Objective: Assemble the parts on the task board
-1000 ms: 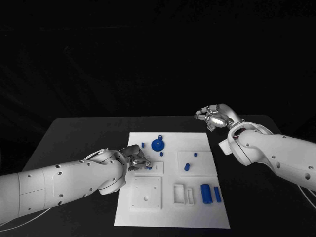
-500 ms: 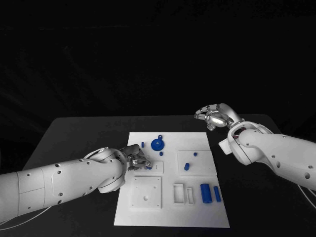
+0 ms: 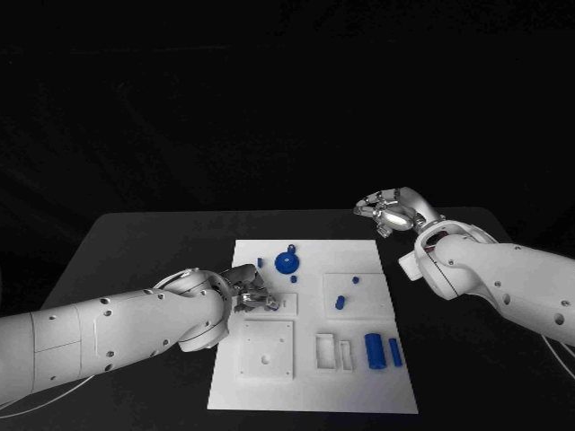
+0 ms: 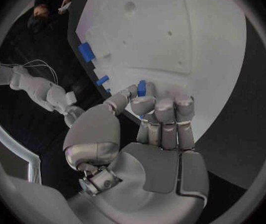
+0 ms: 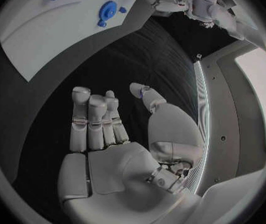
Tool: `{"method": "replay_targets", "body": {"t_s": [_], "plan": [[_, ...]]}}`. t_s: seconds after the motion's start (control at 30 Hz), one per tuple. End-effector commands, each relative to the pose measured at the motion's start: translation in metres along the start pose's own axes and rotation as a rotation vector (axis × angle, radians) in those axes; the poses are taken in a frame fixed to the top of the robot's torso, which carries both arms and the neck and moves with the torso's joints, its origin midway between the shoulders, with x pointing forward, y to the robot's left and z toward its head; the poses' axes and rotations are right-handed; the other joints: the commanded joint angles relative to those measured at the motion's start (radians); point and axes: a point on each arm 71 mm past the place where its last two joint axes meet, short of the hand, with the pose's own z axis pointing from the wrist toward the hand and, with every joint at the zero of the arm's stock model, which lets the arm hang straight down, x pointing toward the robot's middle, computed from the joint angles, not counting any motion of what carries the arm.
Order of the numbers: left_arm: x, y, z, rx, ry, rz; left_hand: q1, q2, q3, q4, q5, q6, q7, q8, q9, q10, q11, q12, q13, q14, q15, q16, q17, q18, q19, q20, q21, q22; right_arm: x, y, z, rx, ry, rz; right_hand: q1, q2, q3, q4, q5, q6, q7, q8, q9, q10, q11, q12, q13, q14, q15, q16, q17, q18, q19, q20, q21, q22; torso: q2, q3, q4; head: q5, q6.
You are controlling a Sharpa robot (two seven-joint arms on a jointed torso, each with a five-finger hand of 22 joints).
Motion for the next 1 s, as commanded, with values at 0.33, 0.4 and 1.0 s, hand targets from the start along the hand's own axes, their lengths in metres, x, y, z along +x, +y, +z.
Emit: {"method": "replay_targets", "body": {"t_s": [0.33, 0.4, 1.0], "plan": [[0.010, 0.004, -0.001, -0.018, 0.059, 0.009, 0.018, -0.003, 0.027, -0.034, 0.005, 0.096, -0.084, 0.005, 0.000, -0.041, -0.035, 0.007, -0.003, 0.048, -0.063, 0.008, -0.004, 0.010, -0.008, -0.131, 0.006, -0.002, 0.002, -0.001, 0.000, -0.002, 0.012, 0.003, -0.007, 0.006, -0.003, 0.004, 0.011, 0.003, 0.003, 0.004, -0.002, 0.000, -0.002, 0.006, -0.003, 0.004, -0.005, 0.002, -0.001, 0.060, 0.009, 0.001, -0.007, 0.010, 0.000, -0.0003, 0.0000, 0.001, 0.000], [0.009, 0.004, -0.001, -0.017, 0.052, 0.001, 0.015, 0.002, 0.025, -0.028, 0.007, 0.096, -0.084, 0.006, -0.002, -0.042, -0.035, 0.007, -0.004, 0.048, -0.063, 0.008, -0.005, 0.009, -0.008, -0.130, 0.006, -0.003, 0.002, -0.001, 0.000, -0.002, 0.013, 0.003, -0.009, 0.007, -0.003, 0.006, 0.013, 0.003, 0.003, 0.004, -0.002, 0.000, -0.002, 0.006, -0.004, 0.004, -0.005, 0.002, -0.002, 0.060, 0.009, 0.001, -0.007, 0.010, 0.000, -0.0004, 0.0000, 0.001, 0.000], [-0.004, 0.012, -0.005, -0.026, -0.104, -0.194, -0.051, 0.079, 0.021, -0.002, -0.011, 0.098, -0.086, 0.013, -0.013, -0.043, -0.038, 0.016, -0.009, 0.048, -0.066, 0.019, -0.011, 0.007, -0.011, -0.128, 0.007, -0.006, 0.001, -0.002, -0.001, -0.001, 0.009, 0.002, -0.011, 0.007, -0.003, 0.007, 0.018, 0.003, 0.003, 0.004, -0.002, 0.000, -0.002, 0.007, -0.005, 0.004, -0.005, 0.002, -0.002, 0.060, 0.009, 0.001, -0.007, 0.011, 0.000, 0.0002, 0.0003, 0.001, 0.002]]}}
